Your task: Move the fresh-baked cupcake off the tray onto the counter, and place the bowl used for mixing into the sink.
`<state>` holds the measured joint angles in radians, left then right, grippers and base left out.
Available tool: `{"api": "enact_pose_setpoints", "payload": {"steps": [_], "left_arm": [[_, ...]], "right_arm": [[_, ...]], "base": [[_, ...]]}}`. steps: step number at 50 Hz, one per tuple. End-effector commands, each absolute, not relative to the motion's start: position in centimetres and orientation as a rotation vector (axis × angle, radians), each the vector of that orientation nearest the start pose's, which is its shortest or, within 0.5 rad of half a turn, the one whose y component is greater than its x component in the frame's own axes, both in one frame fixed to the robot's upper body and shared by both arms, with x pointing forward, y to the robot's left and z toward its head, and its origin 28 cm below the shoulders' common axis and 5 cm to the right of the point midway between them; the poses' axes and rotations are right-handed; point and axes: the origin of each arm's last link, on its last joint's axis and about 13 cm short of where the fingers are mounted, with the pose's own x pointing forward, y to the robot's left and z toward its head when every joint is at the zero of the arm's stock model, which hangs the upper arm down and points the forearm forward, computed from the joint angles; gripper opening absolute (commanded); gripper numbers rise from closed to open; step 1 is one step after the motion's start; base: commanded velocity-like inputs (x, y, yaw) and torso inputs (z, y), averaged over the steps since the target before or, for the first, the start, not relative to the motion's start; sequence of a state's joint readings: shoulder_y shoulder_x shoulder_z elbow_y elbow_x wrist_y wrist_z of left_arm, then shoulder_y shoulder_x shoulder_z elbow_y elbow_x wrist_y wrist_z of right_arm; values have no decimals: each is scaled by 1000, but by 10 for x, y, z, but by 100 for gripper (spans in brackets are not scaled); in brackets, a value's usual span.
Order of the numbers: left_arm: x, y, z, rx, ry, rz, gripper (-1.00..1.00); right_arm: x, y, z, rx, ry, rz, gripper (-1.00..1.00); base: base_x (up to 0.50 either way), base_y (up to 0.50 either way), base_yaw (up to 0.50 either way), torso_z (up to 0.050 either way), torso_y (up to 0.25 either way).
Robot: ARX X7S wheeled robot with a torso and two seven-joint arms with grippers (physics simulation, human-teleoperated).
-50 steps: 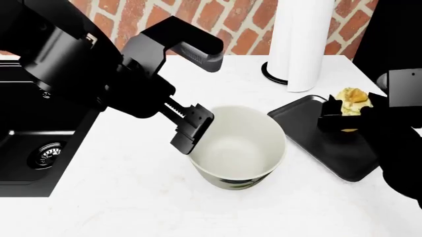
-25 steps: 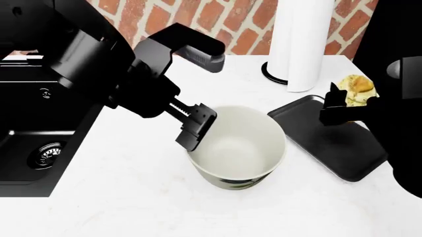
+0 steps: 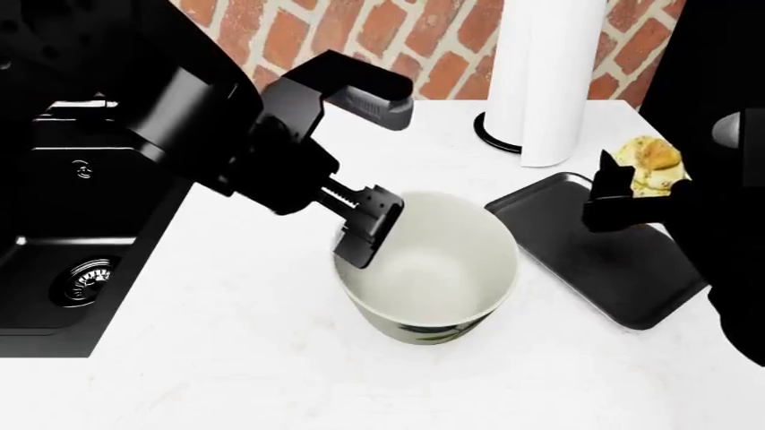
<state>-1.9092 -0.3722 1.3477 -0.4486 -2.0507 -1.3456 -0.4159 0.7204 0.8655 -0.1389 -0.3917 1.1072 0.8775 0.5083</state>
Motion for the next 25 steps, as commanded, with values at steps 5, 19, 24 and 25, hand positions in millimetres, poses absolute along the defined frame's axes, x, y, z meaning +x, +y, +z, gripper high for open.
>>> {"api": "enact_pose_setpoints", "payload": {"steps": [5,19,24,25], "left_arm": [[307,172,342,330,886,-647,100],[311,169,329,303,904,-666,100],[313,169,326,294,910,-668,100],[313,169,325,294,912,-667,100]], "right_arm": [[252,-200,238,-117,22,-25,-100],[254,-200,233,-105,31,-17,-100],[253,-200,231,-105,34,-17,-100],[253,-200,231,-105,35,-16,-100]], "base": [[0,0,0,0,0],[0,0,0,0,0],[0,0,0,0,0],[0,0,0,0,0]]}}
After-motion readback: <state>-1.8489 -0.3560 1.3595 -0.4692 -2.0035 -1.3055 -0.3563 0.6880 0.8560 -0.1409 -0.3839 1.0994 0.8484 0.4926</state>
